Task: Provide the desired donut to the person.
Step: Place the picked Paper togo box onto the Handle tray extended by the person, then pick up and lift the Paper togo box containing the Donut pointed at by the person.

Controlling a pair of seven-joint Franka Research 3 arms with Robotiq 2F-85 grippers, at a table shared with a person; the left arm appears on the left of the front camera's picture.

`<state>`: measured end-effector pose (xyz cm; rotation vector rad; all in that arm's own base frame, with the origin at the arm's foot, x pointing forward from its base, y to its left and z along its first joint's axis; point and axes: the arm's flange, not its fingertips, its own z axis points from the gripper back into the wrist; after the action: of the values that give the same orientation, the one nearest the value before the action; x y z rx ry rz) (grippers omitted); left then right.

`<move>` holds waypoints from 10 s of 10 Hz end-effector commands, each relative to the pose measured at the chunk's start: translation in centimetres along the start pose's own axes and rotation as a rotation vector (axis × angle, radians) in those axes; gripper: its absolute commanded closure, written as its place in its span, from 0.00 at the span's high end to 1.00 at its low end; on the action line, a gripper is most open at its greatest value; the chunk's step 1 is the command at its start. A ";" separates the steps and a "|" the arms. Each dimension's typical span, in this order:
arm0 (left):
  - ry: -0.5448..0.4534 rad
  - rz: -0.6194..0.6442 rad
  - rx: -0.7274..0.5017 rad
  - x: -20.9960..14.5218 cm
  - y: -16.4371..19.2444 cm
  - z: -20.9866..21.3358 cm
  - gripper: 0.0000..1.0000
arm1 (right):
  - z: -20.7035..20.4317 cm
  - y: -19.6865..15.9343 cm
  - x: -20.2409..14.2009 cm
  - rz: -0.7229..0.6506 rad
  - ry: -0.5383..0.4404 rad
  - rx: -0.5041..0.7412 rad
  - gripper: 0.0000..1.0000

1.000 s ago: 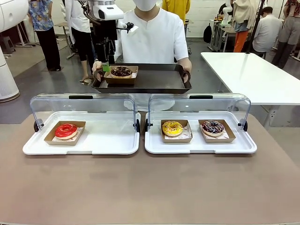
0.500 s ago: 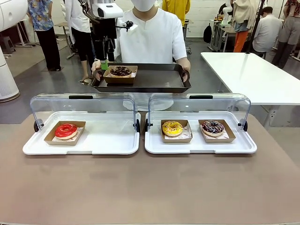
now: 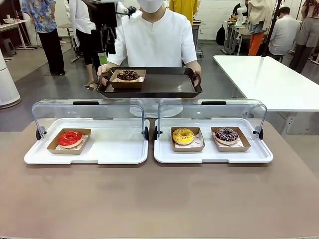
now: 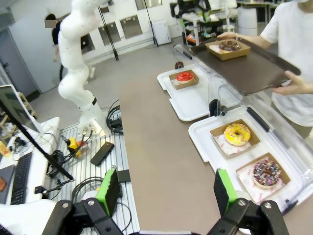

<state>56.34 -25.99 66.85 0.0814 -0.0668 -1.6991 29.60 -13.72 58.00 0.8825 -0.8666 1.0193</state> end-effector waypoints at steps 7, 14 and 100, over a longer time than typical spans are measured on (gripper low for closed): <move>-0.079 0.046 0.146 -5.1 -14.9 -3.3 1.00 | 0.0 0.0 0.0 0.006 -0.010 0.005 1.00; -0.045 0.056 0.136 -4.9 -14.6 -2.9 1.00 | 0.0 0.0 0.0 0.006 -0.010 0.005 1.00; -0.062 0.033 -0.090 -22.3 -12.2 -30.8 1.00 | 0.0 0.0 0.0 0.006 -0.010 0.005 1.00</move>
<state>49.56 -2.51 35.29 -0.0297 -0.0168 -1.6570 29.54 -13.78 58.03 0.8798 -0.8666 1.0168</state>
